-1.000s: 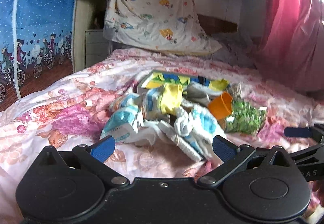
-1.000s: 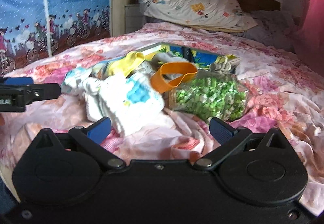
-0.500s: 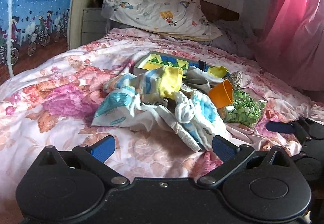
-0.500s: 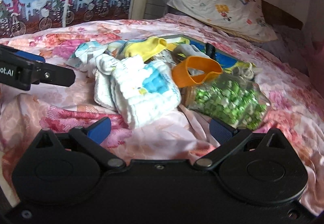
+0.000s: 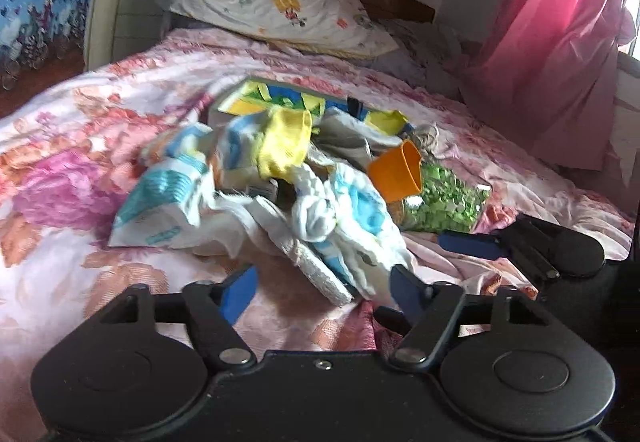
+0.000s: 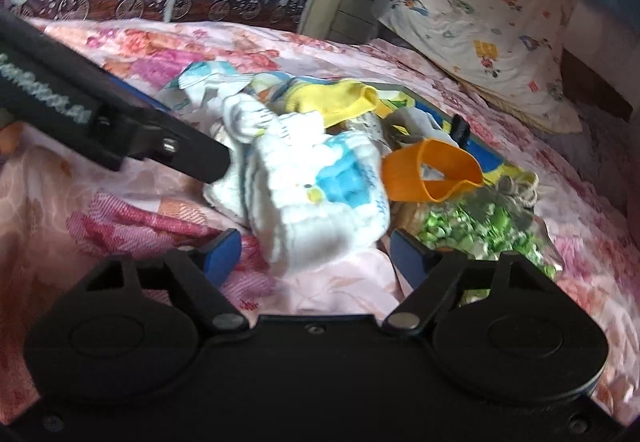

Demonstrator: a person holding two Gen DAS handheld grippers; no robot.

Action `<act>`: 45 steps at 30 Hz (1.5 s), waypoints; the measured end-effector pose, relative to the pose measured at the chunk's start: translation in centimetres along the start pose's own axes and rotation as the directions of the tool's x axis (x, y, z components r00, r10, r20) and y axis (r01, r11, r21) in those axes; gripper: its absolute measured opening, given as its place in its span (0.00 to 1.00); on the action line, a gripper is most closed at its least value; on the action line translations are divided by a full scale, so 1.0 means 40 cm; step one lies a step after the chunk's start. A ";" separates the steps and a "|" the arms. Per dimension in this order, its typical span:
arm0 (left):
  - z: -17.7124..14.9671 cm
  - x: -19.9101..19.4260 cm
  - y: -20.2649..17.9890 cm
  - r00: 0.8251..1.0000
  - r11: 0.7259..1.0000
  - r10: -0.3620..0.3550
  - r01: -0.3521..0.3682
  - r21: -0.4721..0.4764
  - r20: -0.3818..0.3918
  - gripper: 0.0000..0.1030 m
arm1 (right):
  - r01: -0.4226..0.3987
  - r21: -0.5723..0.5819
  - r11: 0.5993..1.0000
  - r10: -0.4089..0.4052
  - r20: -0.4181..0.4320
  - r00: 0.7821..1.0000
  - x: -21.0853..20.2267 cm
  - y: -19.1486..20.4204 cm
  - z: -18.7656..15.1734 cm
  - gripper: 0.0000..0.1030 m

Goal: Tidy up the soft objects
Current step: 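Grasp the white blue-print cloth with the left gripper while the right gripper grasps it too, then lift the white cloth with both grippers and carry it over the dinosaur tray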

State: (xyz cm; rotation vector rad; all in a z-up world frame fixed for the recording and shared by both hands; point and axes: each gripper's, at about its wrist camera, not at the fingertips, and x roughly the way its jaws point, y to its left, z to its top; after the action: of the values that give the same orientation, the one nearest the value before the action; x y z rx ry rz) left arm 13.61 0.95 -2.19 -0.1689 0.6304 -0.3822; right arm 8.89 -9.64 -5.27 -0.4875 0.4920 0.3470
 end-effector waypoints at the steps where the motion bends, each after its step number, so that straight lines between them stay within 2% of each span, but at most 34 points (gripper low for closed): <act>1: 0.000 0.008 0.002 1.000 1.000 -0.004 0.004 -0.004 -0.011 0.64 | 0.003 -0.015 1.000 -0.003 -0.001 1.000 0.006 0.004 -0.001 0.66; 3: 0.000 0.019 0.009 1.000 1.000 -0.008 0.007 -0.019 -0.029 0.56 | 0.010 -0.035 0.999 -0.011 -0.002 1.000 0.018 0.013 0.001 0.64; 10: 0.007 0.054 0.034 0.997 0.995 -0.023 0.016 -0.102 -0.068 0.44 | 0.027 -0.095 0.995 -0.028 -0.002 1.000 0.062 0.040 0.011 0.53; 15: 0.011 0.072 0.045 0.996 0.990 -0.031 0.020 -0.139 -0.081 0.34 | 0.045 -0.121 0.992 -0.046 -0.005 0.999 0.074 0.049 0.010 0.49; 21: 0.013 0.082 0.052 0.995 0.986 -0.053 0.038 -0.165 -0.086 0.21 | 0.082 -0.151 0.985 -0.087 -0.024 0.996 0.071 0.057 0.007 0.38; 24: 0.012 0.082 0.050 0.995 0.986 -0.058 0.044 -0.164 -0.082 0.19 | 0.081 -0.160 0.984 -0.088 -0.040 0.995 0.078 0.059 0.006 0.27; 26: 0.013 0.079 0.049 0.995 0.986 -0.060 0.047 -0.161 -0.075 0.18 | 0.080 -0.167 0.983 -0.089 -0.042 0.995 0.077 0.059 0.005 0.13; 29: 0.011 0.070 0.045 0.997 0.987 -0.055 0.045 -0.154 -0.062 0.14 | 0.085 -0.176 0.981 -0.092 -0.035 0.995 0.066 0.063 0.002 0.06; 33: 0.008 0.041 0.031 0.998 0.993 -0.031 0.025 -0.116 -0.048 0.11 | 0.110 -0.205 0.972 -0.112 0.002 0.994 0.036 0.069 -0.001 0.04; 40: -0.014 -0.058 -0.008 0.999 0.999 0.044 -0.044 -0.001 0.027 0.10 | 0.174 -0.270 0.947 -0.146 0.120 0.982 -0.056 0.088 -0.008 0.04; 45: -0.032 -0.116 -0.020 0.996 0.999 0.053 -0.053 -0.004 0.072 0.10 | 0.204 -0.257 0.945 -0.154 0.202 0.967 -0.115 0.085 -0.007 0.04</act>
State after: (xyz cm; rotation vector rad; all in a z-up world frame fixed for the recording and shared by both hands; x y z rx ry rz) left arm 9.17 1.98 -0.49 -0.1670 0.5631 -0.3233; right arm 3.52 -7.86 -4.29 -0.7603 0.2207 0.2808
